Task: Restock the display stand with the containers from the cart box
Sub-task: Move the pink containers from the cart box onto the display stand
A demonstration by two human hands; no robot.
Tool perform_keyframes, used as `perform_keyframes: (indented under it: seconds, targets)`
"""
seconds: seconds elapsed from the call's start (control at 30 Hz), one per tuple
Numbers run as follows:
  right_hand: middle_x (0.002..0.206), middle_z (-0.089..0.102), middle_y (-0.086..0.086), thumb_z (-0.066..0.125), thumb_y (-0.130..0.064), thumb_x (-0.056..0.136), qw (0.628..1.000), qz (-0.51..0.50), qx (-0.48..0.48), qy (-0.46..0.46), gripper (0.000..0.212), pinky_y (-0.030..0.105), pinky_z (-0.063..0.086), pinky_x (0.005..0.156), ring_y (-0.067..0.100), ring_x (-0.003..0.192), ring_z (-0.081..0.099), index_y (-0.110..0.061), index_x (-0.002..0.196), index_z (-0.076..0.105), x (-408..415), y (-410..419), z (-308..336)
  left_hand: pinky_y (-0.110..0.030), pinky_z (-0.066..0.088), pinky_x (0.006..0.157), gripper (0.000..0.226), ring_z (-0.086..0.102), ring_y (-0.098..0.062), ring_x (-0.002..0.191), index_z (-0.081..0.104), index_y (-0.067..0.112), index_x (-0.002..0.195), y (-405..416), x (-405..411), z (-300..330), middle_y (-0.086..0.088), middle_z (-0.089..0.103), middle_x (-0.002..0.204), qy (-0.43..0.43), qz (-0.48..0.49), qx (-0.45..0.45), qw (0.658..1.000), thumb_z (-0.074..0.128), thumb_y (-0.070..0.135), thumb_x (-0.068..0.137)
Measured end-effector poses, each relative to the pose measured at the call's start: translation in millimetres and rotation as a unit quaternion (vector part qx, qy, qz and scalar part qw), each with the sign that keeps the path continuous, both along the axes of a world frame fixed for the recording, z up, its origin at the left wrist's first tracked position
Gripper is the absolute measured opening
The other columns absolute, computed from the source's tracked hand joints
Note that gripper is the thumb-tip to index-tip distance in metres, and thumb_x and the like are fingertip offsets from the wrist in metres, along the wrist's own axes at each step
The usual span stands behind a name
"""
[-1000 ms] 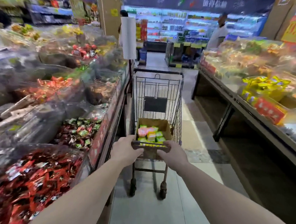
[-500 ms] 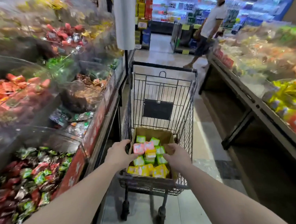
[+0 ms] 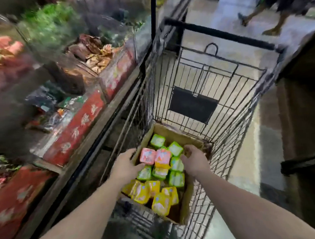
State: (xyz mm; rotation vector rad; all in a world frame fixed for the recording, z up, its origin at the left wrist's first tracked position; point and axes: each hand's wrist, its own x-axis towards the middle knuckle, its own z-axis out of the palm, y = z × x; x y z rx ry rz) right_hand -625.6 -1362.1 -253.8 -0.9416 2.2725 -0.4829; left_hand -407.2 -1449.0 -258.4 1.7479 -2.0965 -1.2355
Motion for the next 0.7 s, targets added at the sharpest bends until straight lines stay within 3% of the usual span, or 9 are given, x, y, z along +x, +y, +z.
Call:
perform_keyframes:
  seconds: [0.1, 0.2, 0.3, 0.4, 0.47, 0.6, 0.7]
  targets:
    - [0.121, 0.062, 0.017, 0.058, -0.024, 0.09, 0.999, 0.024, 0.019, -0.028, 0.045, 0.035, 0.046, 0.089, 0.033, 0.111, 0.059, -0.017, 0.134, 0.051, -20, -18, -34, -0.029, 0.046, 0.086, 0.058, 0.061, -0.016, 0.103, 0.061, 0.015, 0.123, -2, -18, -28, 0.007, 0.062, 0.107, -0.006, 0.023, 0.029, 0.999, 0.081, 0.024, 0.07]
    - [0.123, 0.059, 0.015, 0.059, -0.025, 0.091, 0.997, 0.041, 0.033, -0.06, 0.046, 0.035, 0.046, 0.089, 0.031, 0.112, 0.058, -0.021, 0.135, 0.05, -26, -35, -67, -0.035, 0.049, 0.091, 0.066, 0.06, -0.018, 0.108, 0.056, 0.025, 0.127, -10, -25, -61, 0.006, 0.062, 0.117, -0.031, 0.055, 0.062, 0.996, 0.078, 0.042, 0.067]
    - [0.13, 0.054, 0.013, 0.058, -0.026, 0.092, 0.995, 0.047, 0.042, -0.072, 0.049, 0.034, 0.044, 0.092, 0.028, 0.117, 0.054, -0.025, 0.139, 0.045, -32, -52, -106, -0.036, 0.047, 0.094, 0.066, 0.055, -0.018, 0.116, 0.052, 0.027, 0.131, -22, -35, -98, 0.003, 0.057, 0.126, -0.043, 0.079, 0.077, 0.993, 0.079, 0.039, 0.072]
    - [0.133, 0.053, 0.01, 0.059, -0.026, 0.092, 0.994, 0.049, 0.056, -0.079, 0.054, 0.028, 0.042, 0.08, 0.025, 0.114, 0.056, -0.028, 0.142, 0.04, -35, -65, -144, -0.028, 0.041, 0.095, 0.061, 0.052, -0.019, 0.119, 0.052, 0.018, 0.133, -27, -46, -131, 0.004, 0.055, 0.121, -0.034, 0.103, 0.086, 0.99, 0.077, 0.024, 0.077]
    - [0.132, 0.053, 0.011, 0.063, -0.026, 0.089, 0.992, 0.057, 0.068, -0.09, 0.062, 0.028, 0.041, 0.079, 0.026, 0.114, 0.056, -0.028, 0.144, 0.036, -33, -71, -166, -0.034, 0.044, 0.099, 0.062, 0.053, -0.022, 0.12, 0.05, 0.017, 0.135, -27, -50, -150, -0.003, 0.056, 0.127, -0.028, 0.126, 0.105, 0.986, 0.076, 0.022, 0.078]
    - [0.132, 0.053, 0.012, 0.075, -0.032, 0.079, 0.987, 0.068, 0.079, -0.125, 0.082, 0.034, 0.044, 0.093, 0.028, 0.121, 0.051, -0.027, 0.147, 0.03, -24, -68, -196, -0.045, 0.045, 0.1, 0.071, 0.051, -0.026, 0.123, 0.043, 0.025, 0.14, -20, -50, -175, -0.008, 0.052, 0.134, -0.035, 0.124, 0.132, 0.983, 0.072, 0.04, 0.077]
    - [0.142, 0.045, 0.006, 0.085, -0.034, 0.067, 0.976, 0.065, 0.094, -0.185, 0.111, 0.034, 0.04, 0.102, 0.024, 0.131, 0.043, -0.026, 0.153, 0.014, -17, -62, -207, -0.045, 0.04, 0.105, 0.07, 0.045, -0.026, 0.129, 0.042, 0.022, 0.142, -18, -51, -183, -0.008, 0.049, 0.138, -0.037, 0.136, 0.14, 0.98, 0.073, 0.033, 0.08]
